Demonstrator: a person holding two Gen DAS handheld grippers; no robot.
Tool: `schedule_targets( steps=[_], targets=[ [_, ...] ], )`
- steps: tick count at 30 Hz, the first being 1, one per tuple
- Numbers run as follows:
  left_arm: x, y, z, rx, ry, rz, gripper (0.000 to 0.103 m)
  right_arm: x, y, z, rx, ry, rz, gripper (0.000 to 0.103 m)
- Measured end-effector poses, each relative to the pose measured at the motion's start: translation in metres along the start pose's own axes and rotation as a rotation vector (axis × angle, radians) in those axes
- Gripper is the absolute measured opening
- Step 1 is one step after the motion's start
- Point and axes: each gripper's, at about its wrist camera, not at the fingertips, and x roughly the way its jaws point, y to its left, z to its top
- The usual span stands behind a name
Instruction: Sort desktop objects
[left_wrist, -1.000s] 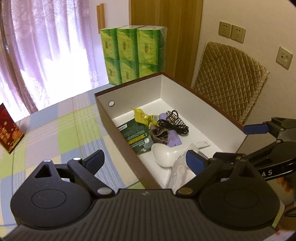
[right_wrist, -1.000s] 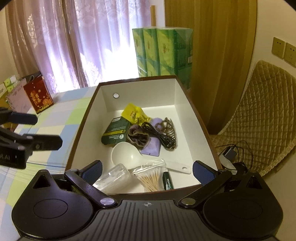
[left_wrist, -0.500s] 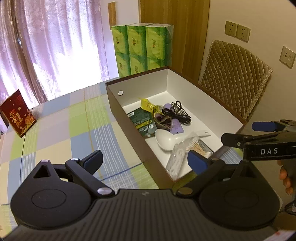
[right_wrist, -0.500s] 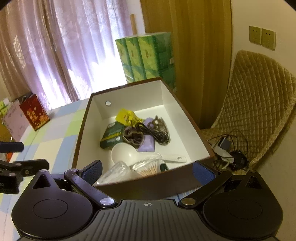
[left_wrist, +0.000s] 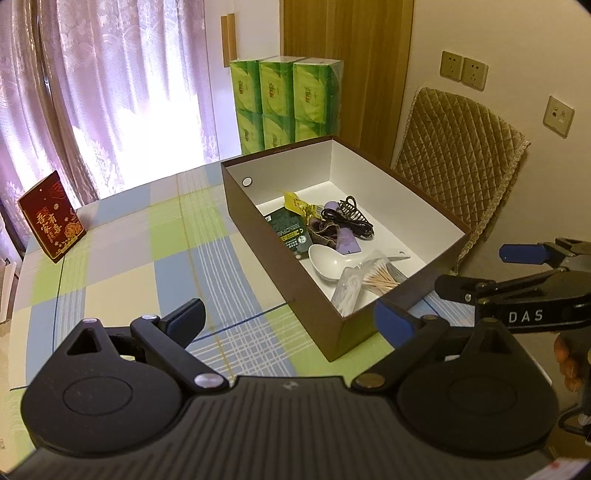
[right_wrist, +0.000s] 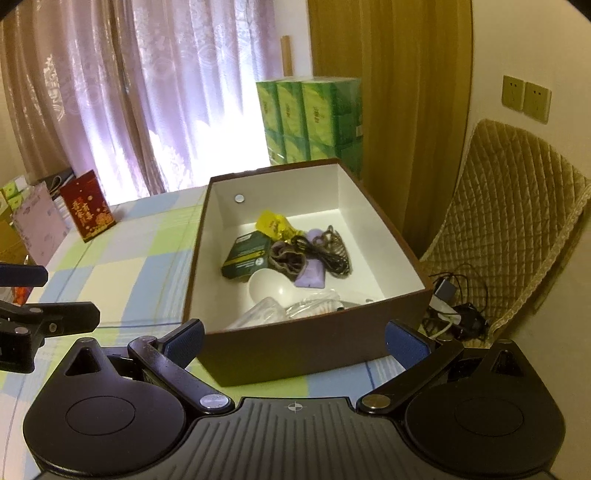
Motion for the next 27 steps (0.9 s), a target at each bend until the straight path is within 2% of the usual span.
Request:
schedule_targets(
  steps=[27],
  targets=[
    [-0.055, 0.012, -0.043, 0.026, -0.020, -0.026, 0.097, -0.050, 0.058, -0.041, -0.047, 0.004, -0.045, 0.101]
  ],
)
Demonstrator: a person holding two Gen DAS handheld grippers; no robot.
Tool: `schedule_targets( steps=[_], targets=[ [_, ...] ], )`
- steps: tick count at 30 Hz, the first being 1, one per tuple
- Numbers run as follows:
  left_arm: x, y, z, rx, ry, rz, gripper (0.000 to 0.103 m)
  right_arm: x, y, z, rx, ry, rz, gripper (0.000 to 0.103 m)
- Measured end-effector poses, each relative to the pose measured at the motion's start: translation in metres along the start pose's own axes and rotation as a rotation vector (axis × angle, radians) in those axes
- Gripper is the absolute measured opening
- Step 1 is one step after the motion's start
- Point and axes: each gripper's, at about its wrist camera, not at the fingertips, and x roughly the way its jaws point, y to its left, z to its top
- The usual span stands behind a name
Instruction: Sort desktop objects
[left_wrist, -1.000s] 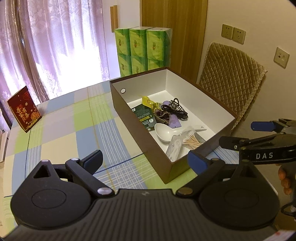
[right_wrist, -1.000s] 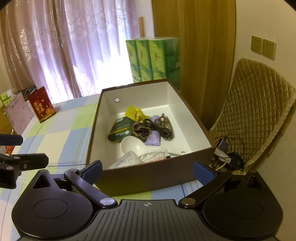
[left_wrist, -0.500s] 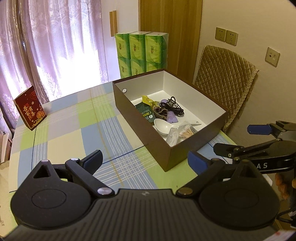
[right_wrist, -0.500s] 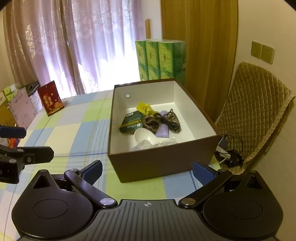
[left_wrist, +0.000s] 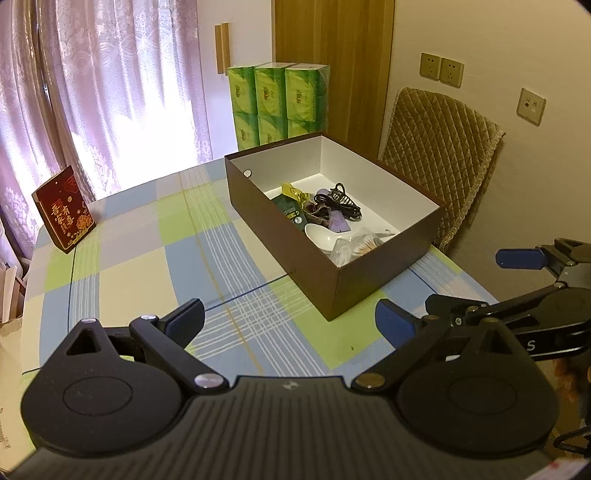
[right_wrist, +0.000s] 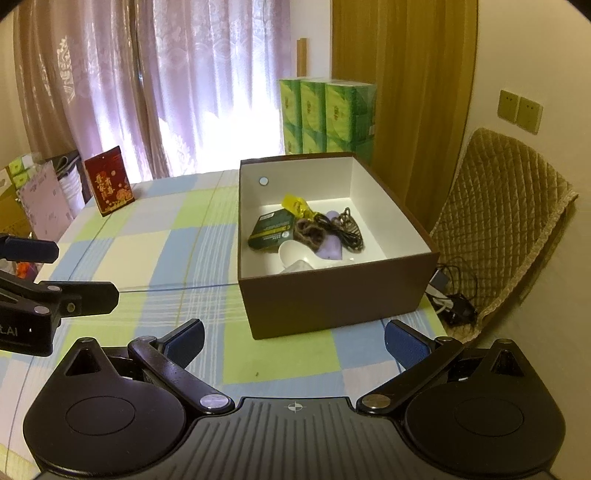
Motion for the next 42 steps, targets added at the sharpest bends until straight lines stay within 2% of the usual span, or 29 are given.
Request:
schedule_targets(
  steps=[13, 21, 27, 42],
  targets=[
    [-0.014, 0.004, -0.026, -0.016, 0.003, 0.021, 0.099, -0.009, 0.016, -0.017, -0.028, 0.003, 0.004, 0.101],
    [-0.014, 0.000, -0.031, -0.036, 0.020, 0.057, 0.100, 0.002, 0.013, -0.011, -0.060, 0.002, 0.039, 0.101],
    [-0.006, -0.009, -0.023, -0.076, 0.022, 0.091, 0.100, 0.012, 0.001, -0.001, -0.123, 0.004, 0.057, 0.101],
    [0.027, -0.046, -0.008, -0.138, 0.053, 0.151, 0.100, 0.038, -0.046, 0.012, -0.177, 0.025, 0.113, 0.101]
  ],
)
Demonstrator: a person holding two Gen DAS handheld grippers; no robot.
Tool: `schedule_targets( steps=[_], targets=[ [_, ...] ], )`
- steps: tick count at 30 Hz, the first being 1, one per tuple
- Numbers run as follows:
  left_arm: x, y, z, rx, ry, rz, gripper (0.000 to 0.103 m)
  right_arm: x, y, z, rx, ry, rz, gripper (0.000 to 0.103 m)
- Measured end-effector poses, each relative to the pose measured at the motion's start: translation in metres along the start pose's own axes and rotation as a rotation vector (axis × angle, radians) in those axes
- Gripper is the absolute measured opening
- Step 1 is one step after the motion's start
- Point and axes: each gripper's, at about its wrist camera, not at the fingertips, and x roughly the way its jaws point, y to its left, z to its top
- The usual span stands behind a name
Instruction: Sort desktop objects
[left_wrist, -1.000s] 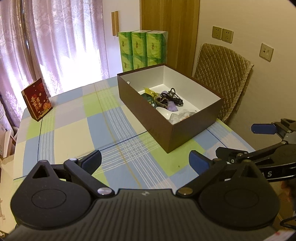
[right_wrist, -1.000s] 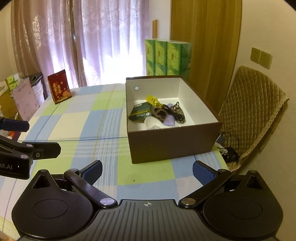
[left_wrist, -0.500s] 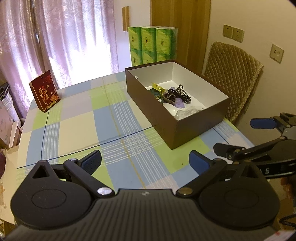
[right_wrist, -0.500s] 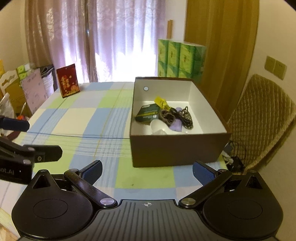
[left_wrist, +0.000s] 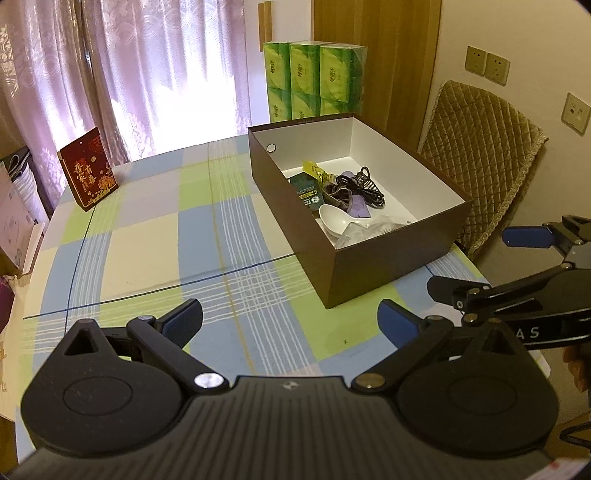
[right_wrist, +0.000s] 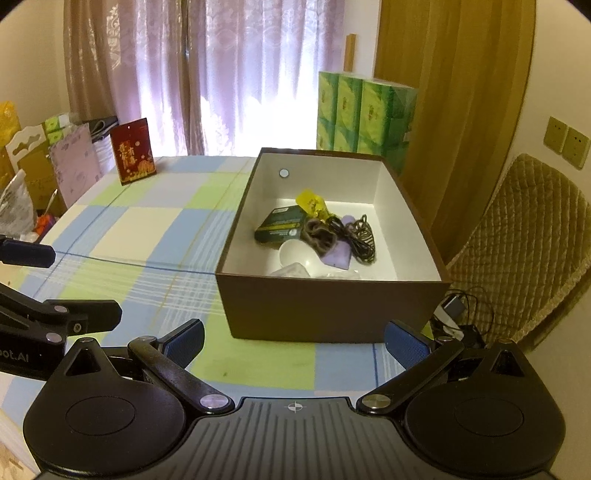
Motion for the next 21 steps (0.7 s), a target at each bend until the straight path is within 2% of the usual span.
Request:
schedule_targets(
  steps=[14, 21],
  targets=[
    [0.010, -0.016, 0.006, -0.044, -0.001, 0.043, 0.100, 0.011, -0.021, 0.003, -0.027, 0.000, 0.046, 0.101],
    [0.014, -0.022, 0.010, -0.033, -0.010, 0.046, 0.100, 0.014, -0.028, 0.003, -0.019, 0.003, 0.048, 0.101]
  ],
)
